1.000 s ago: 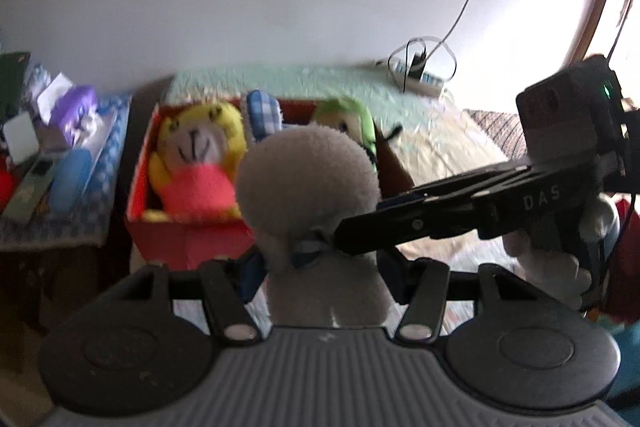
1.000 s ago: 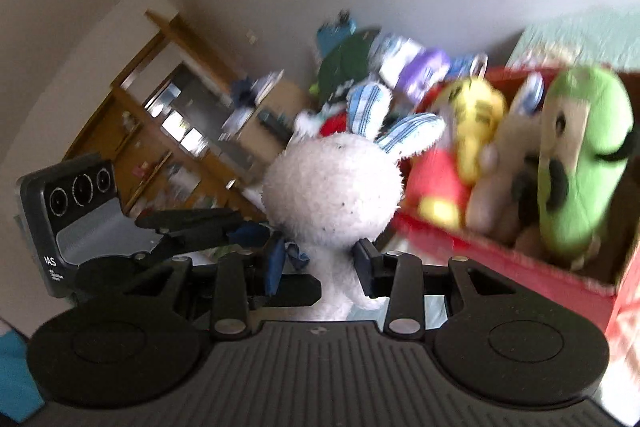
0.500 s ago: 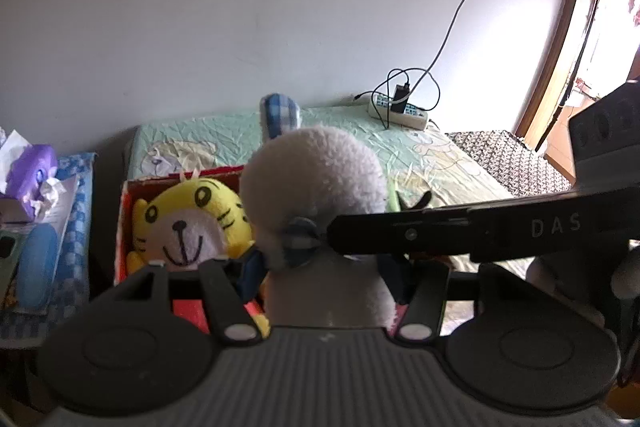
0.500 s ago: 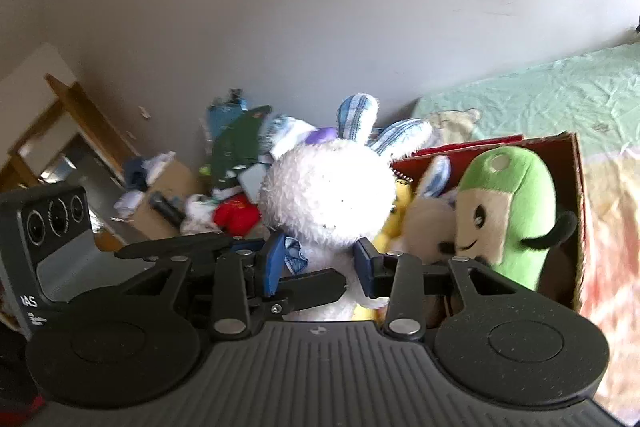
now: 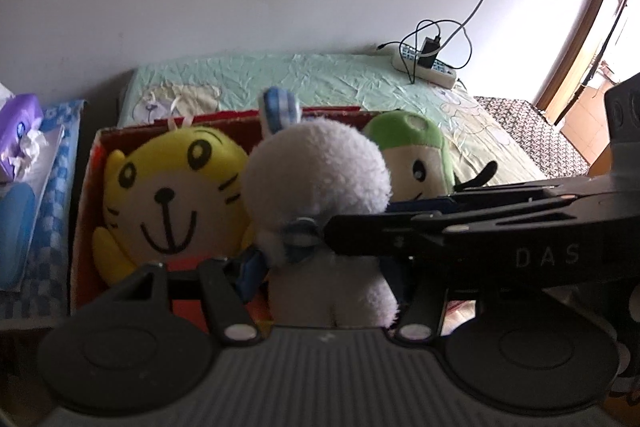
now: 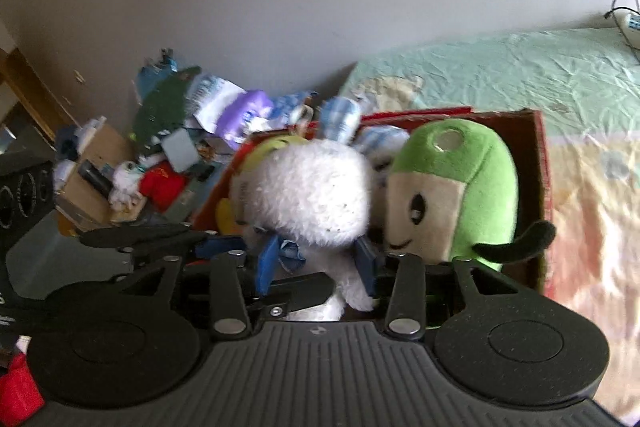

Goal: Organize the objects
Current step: 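Carry the bunny over the red box and lower it beside the tiger, then open the right gripper to release the bunny in the box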

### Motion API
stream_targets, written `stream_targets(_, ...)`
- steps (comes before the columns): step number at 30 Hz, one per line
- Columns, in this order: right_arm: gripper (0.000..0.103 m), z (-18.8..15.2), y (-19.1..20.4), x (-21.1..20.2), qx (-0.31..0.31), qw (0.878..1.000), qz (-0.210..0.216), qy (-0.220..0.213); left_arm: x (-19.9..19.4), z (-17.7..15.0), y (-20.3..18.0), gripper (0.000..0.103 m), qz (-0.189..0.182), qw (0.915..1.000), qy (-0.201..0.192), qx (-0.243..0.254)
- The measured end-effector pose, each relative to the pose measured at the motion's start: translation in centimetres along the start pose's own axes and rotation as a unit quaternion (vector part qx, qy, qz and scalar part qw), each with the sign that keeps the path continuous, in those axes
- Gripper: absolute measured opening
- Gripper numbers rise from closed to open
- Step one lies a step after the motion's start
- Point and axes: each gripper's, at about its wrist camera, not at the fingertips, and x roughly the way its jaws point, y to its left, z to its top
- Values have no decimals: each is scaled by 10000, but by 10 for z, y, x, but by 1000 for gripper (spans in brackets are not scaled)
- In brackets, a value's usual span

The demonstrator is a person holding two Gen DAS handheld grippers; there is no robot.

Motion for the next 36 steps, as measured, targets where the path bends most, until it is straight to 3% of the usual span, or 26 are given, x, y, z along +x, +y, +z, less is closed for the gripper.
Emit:
stream_targets(4,42,-3,-8,-3,-24,9998,-202,-20,12,-1,-1,63,148,9996,206,-91)
stream_targets(8,22,-5,-15,-5,21,9991,-428,-56,19,-3,-6,63,302,9988,380,-111)
stream_targets(20,22,-17,-21,-3,137,9994,-268,-192,33,-9,-15,68,700,9948,676,-285)
stream_targets(28,23,-25,-19,-3,153,9988,-331,-311,32,-13,-19,71,905,9931,681,-294)
stream_targets(36,22,-32,-28,-4,582,9977,-198,-293,35,-16,-24,75,1075,9917,613,-348)
